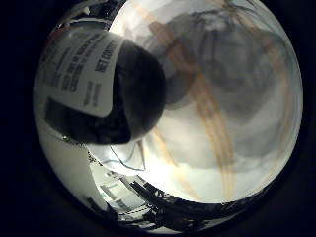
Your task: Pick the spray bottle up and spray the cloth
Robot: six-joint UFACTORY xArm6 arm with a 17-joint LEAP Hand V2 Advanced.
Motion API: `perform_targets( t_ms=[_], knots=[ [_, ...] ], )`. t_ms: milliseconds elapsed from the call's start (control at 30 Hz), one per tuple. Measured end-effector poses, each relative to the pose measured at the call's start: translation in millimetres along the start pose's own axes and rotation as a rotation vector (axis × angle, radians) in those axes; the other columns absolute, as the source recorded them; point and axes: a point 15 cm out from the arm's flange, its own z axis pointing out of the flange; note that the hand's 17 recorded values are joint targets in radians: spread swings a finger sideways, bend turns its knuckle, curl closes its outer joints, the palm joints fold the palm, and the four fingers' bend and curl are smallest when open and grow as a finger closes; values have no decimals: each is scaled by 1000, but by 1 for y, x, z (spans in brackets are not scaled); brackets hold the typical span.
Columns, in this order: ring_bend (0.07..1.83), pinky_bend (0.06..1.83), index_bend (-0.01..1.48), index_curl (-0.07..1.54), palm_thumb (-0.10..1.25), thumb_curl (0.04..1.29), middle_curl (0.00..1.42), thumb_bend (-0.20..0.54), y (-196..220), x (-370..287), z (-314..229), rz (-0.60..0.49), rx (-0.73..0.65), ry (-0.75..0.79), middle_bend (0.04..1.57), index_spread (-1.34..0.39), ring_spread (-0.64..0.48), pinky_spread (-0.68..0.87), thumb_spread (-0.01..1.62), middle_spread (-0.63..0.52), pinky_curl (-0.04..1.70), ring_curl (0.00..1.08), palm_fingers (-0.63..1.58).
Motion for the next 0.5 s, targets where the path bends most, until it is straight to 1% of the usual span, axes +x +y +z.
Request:
perform_targets(
  t_ms=[33,67,100,133,167,233,367,500],
  knots=[
    [1094,959,694,580,927,427,596,-14,0,-2,3,-7,-9,-18,951,-262,-145,-254,985,-69,435,490,1408],
    [1132,1001,762,607,942,433,606,-10,1,-6,7,-13,-21,-42,989,-250,-146,-255,986,-68,457,504,1406],
    [1192,1081,863,644,967,447,618,-10,1,-11,9,-20,-31,-67,1042,-228,-148,-249,983,-66,499,523,1390],
    [1224,1108,901,658,986,455,627,-4,5,-16,12,-22,-43,-94,1074,-222,-150,-244,984,-66,515,534,1387],
    [1277,1167,970,681,1009,471,641,-7,6,-23,13,-28,-54,-121,1131,-206,-150,-227,981,-65,556,551,1344],
    [1343,1234,1049,704,1041,496,653,-8,3,-32,14,-52,-59,-144,1201,-184,-152,-201,977,-64,618,572,1282],
    [1410,1281,1129,711,1076,535,652,-11,-3,-50,9,-82,-55,-150,1277,-163,-147,-168,974,-62,724,593,1220],
    [1441,1268,1168,704,1094,572,640,-13,-8,-73,4,-128,-60,-149,1319,-154,-148,-146,971,-60,823,602,1193]
  ],
)
